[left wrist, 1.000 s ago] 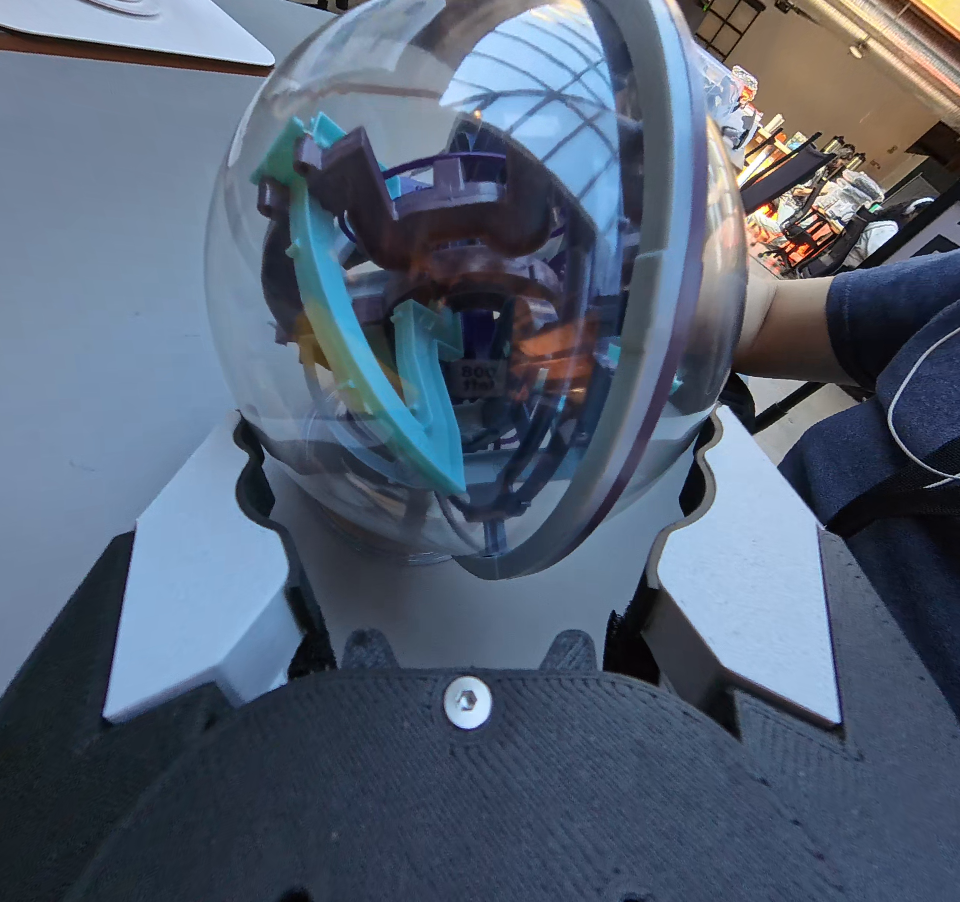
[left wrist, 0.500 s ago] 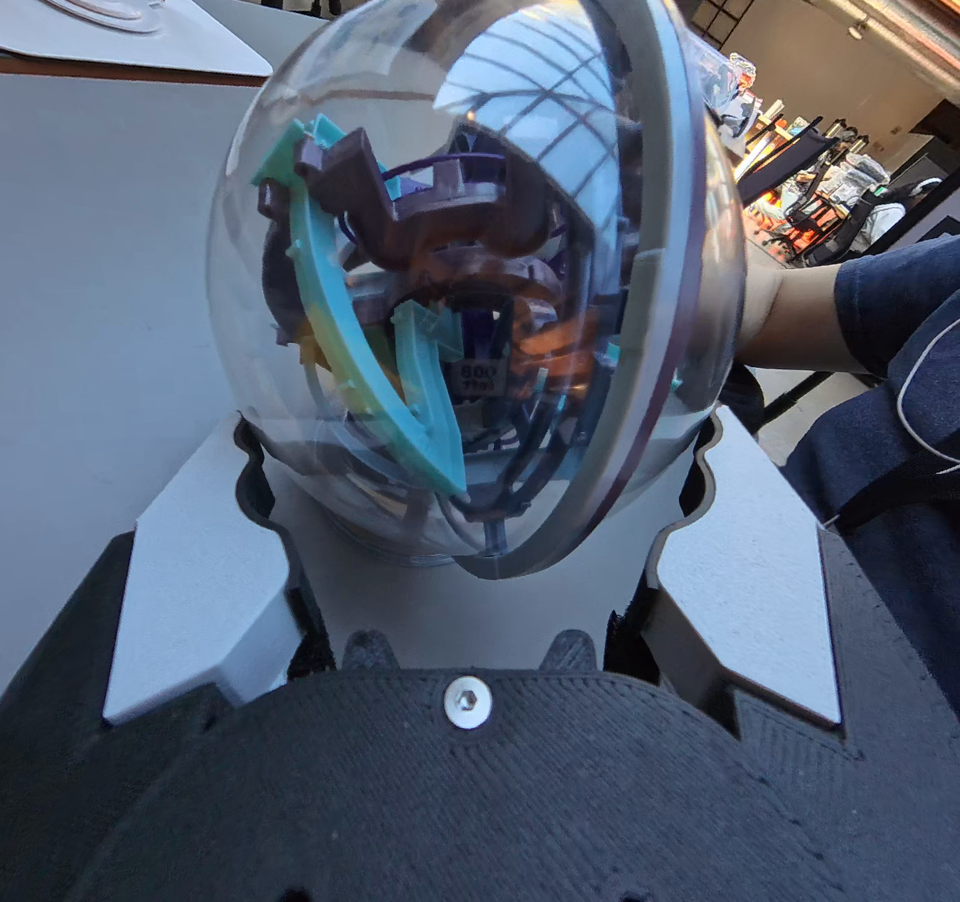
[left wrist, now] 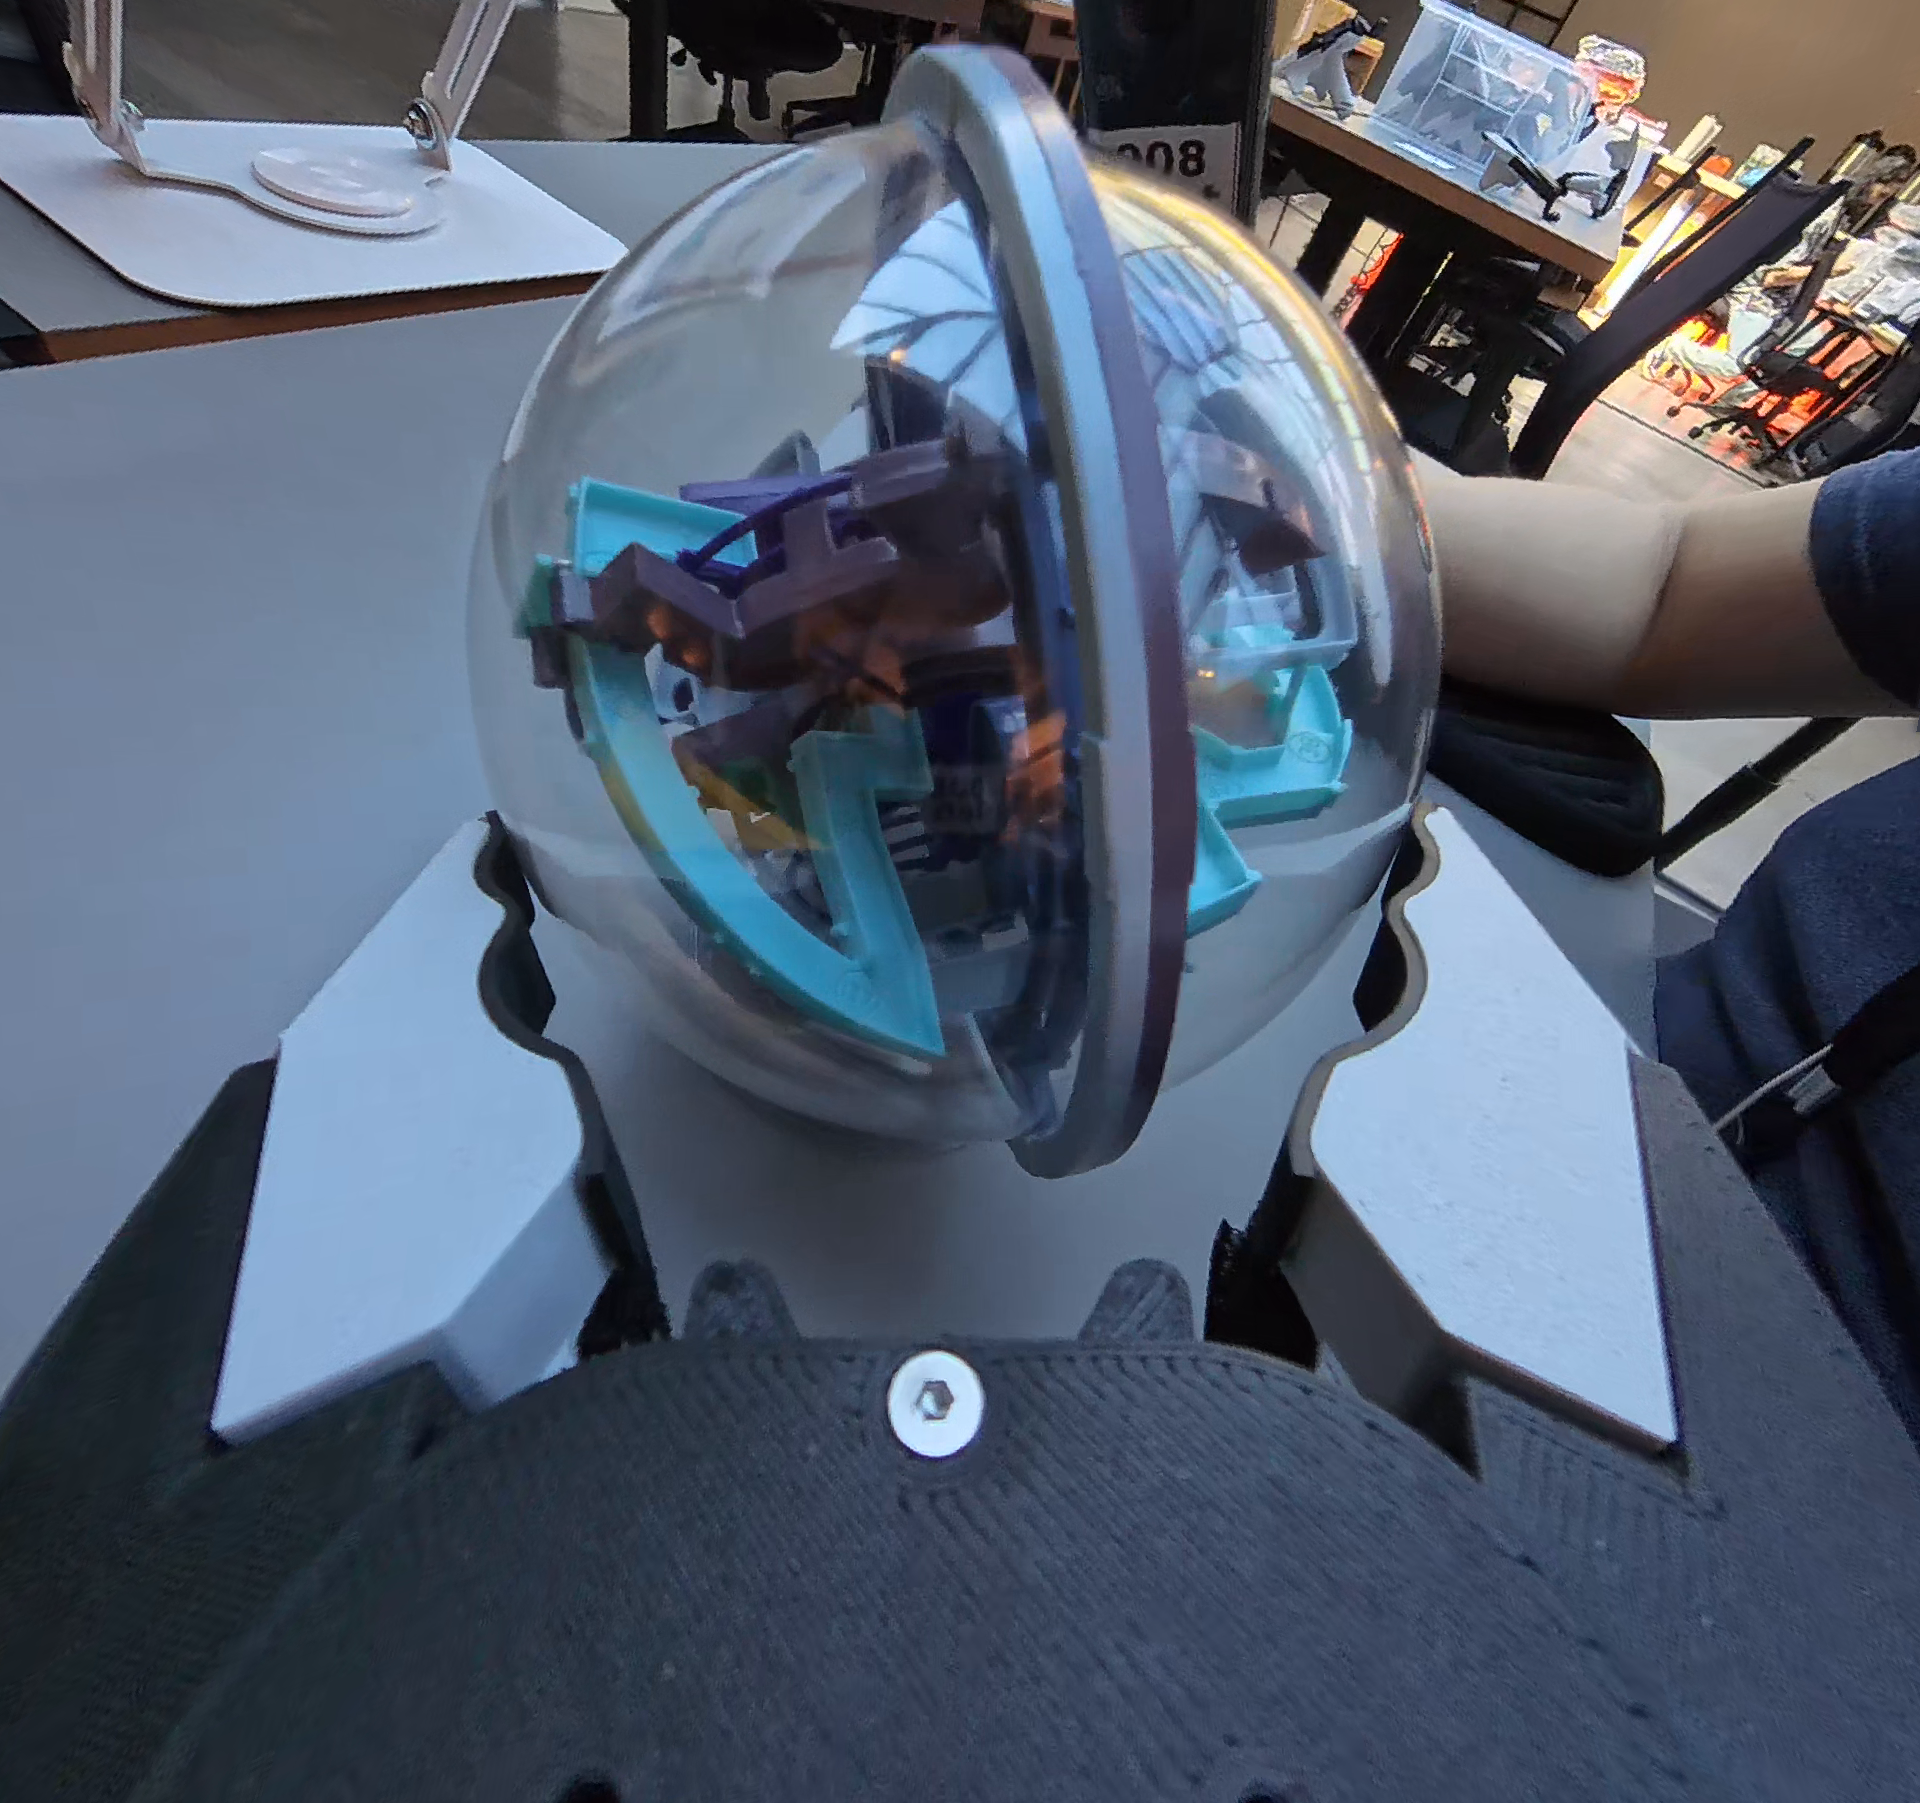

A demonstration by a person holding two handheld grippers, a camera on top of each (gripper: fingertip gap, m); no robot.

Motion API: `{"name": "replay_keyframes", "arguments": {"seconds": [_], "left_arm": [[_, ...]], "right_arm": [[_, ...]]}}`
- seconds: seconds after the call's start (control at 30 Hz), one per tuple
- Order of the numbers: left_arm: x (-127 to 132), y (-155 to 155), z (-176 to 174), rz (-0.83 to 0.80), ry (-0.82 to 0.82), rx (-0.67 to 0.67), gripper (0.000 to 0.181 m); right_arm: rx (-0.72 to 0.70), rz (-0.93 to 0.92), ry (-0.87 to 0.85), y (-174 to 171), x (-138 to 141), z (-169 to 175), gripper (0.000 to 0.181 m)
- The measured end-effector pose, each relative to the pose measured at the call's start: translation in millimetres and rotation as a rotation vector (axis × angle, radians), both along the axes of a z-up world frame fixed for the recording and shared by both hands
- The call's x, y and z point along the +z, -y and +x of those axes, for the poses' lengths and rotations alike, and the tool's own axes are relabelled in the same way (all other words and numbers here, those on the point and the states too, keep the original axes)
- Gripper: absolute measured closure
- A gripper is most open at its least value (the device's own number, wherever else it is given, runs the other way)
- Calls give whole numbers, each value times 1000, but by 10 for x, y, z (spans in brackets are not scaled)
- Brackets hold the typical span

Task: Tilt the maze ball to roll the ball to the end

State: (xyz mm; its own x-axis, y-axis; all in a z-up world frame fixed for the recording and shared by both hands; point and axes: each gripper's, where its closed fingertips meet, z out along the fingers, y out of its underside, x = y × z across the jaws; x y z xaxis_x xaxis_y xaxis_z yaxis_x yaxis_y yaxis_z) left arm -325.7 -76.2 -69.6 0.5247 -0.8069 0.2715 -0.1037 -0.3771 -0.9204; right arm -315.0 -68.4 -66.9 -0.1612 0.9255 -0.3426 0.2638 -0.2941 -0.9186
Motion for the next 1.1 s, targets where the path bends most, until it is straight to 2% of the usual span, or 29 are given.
{"name": "replay_keyframes", "arguments": {"seconds": [0.17,0.33,0.5,0.67,0.87,1.1], "left_arm": [[112,-23,-19,109,-41,38,28],[297,13,-22,293,-86,65,32],[207,-2,-9,344,-202,79,30],[176,-24,0,333,-218,92,27],[170,-38,-26,234,-105,90,27],[137,-51,-50,158,-29,95,27]], "right_arm": [[1,-1,-1,0,0,3,34],[8,-15,0,11,-2,9,37],[9,-23,-1,15,-3,4,37],[-1,-23,-2,-2,-1,7,37],[28,72,23,41,-117,32,36],[-9,136,37,-2,-141,14,40]]}}
